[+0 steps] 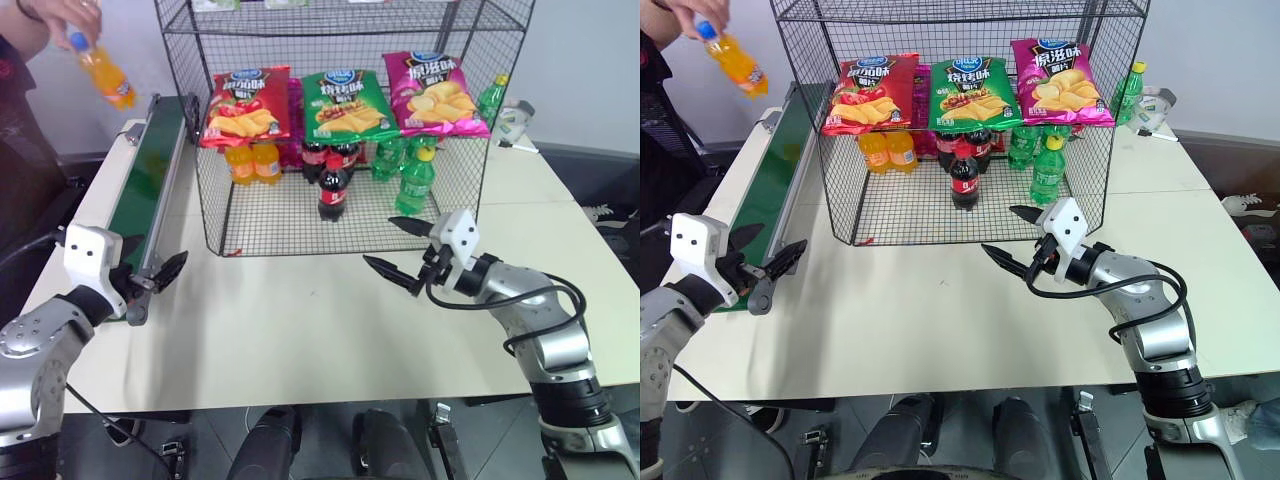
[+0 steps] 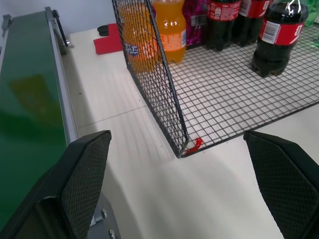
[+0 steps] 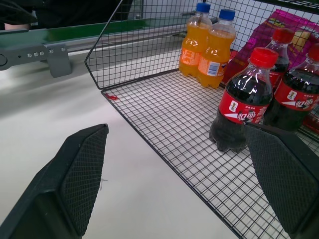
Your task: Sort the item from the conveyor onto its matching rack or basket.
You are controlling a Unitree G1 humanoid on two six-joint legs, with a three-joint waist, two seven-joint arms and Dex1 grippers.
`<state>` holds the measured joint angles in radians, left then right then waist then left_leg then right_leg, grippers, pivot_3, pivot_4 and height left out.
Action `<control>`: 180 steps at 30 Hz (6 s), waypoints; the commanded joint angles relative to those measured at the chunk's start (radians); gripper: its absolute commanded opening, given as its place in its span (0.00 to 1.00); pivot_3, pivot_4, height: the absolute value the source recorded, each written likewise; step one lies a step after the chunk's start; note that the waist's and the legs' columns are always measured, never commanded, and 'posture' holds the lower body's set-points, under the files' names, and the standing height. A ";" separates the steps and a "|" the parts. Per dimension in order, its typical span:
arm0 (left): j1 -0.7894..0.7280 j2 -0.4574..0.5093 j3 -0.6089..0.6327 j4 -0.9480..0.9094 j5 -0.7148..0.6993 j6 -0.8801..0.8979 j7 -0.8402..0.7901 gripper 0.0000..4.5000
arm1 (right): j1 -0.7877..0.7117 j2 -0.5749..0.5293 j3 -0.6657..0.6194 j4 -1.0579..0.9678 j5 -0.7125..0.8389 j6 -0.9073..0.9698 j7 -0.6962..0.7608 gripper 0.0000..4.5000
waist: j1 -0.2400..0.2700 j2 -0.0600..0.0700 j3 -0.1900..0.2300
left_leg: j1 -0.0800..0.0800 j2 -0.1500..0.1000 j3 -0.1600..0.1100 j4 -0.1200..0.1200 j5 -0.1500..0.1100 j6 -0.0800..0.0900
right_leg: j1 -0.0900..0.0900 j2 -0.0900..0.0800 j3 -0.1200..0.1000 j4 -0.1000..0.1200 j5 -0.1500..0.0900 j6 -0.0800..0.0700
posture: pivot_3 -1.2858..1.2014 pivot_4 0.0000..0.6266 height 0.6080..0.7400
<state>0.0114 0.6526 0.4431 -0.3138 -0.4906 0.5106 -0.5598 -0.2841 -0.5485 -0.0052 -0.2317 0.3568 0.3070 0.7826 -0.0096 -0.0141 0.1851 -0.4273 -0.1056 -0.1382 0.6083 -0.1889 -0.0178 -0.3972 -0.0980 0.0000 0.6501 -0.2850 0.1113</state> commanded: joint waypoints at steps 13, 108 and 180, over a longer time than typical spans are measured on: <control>0.004 -0.002 0.019 -0.027 -0.003 -0.009 0.009 0.99 | -0.028 0.006 -0.005 -0.006 0.001 -0.027 0.007 1.00 | 0.000 0.000 0.000 | 0.000 0.000 0.000 0.000 0.000 0.000 | 0.000 0.000 0.000 0.000 0.000 0.000 | 0.52 0.24 1.00; -0.037 -0.171 0.202 0.281 0.057 -0.402 0.288 0.61 | -0.041 0.086 0.054 -0.021 -0.009 -0.034 -0.007 1.00 | 0.000 0.000 0.000 | 0.000 0.000 0.000 0.001 0.000 0.000 | -0.002 0.001 0.000 0.000 0.002 0.003 | 0.52 0.24 1.00; -0.491 -0.489 -0.295 0.676 0.259 -0.732 0.281 0.99 | -0.005 0.079 0.044 -0.123 -0.001 0.018 -0.071 1.00 | 0.014 -0.001 0.000 | 0.000 -0.001 0.002 0.004 0.001 0.000 | 0.001 0.003 0.000 0.005 0.002 0.004 | 0.52 0.24 1.00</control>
<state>-0.4926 0.1440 0.1587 0.4773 -0.2279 -0.2686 -0.2774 -0.2836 -0.4647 0.0540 -0.3112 0.3392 0.3282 0.7116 0.0045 -0.0154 0.1848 -0.4274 -0.1066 -0.1362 0.6127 -0.1881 -0.0180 -0.3961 -0.0952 -0.0001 0.6549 -0.2826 0.1156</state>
